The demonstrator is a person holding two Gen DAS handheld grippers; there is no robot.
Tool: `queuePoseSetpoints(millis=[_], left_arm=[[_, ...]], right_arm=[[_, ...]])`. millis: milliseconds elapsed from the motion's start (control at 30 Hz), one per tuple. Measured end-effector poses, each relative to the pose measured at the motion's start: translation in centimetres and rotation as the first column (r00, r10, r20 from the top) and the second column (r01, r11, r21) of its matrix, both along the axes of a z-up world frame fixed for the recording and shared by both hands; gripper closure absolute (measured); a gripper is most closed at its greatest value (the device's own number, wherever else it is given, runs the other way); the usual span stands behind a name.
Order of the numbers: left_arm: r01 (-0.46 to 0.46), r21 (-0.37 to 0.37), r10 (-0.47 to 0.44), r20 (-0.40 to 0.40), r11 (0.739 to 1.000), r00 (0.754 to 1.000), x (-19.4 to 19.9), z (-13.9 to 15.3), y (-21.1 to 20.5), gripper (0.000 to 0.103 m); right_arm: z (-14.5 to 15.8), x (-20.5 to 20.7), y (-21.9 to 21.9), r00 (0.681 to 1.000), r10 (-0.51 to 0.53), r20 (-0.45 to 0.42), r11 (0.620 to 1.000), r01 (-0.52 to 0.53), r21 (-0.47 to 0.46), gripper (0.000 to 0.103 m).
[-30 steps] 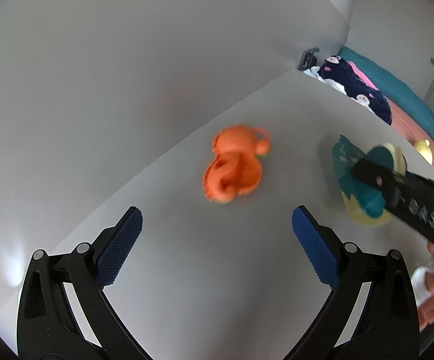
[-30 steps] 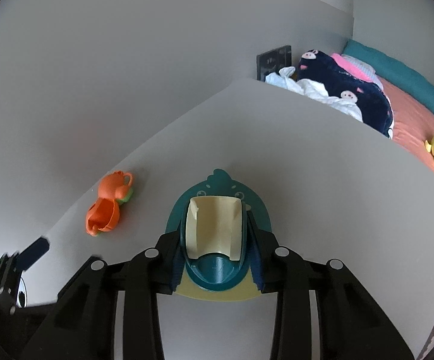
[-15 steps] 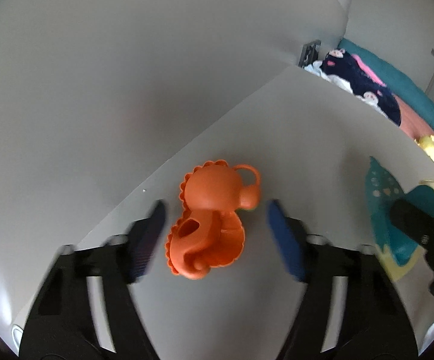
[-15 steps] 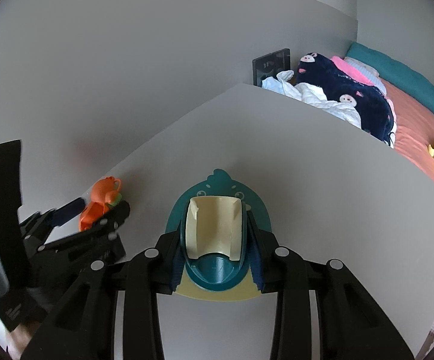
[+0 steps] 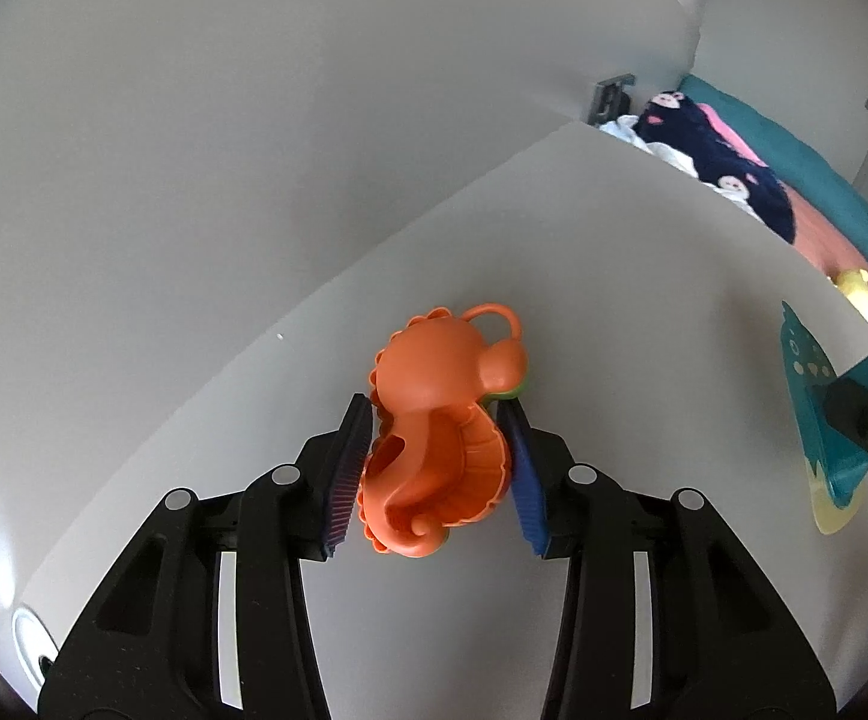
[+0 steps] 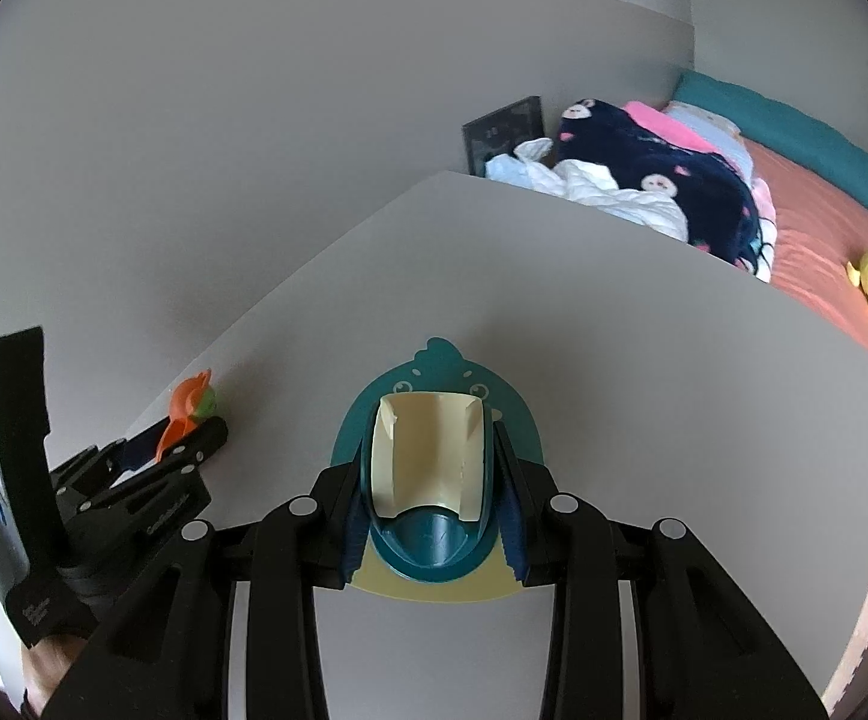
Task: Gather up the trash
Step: 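Grasp the orange toy with the left tool while the right holds the cup, then carry the orange toy and cup over the trash bin and open both tools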
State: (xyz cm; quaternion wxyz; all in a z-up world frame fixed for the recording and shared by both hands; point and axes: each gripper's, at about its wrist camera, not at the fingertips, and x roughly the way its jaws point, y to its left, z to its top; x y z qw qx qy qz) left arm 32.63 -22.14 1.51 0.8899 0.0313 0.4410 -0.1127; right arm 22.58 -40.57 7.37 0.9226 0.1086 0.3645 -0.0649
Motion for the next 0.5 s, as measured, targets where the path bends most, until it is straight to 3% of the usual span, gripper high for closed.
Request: queuePoseSetpoints(millis=[500], left_arm=[[0.108, -0.009, -0.107, 0.070, 0.994, 0.992, -7.7, 5.3, -2.5, 0.060]], right_arm=[[1.3, -10.0, -4.7, 0.998, -0.054, 0.020, 0.998, 0.054, 0.034, 0.066]])
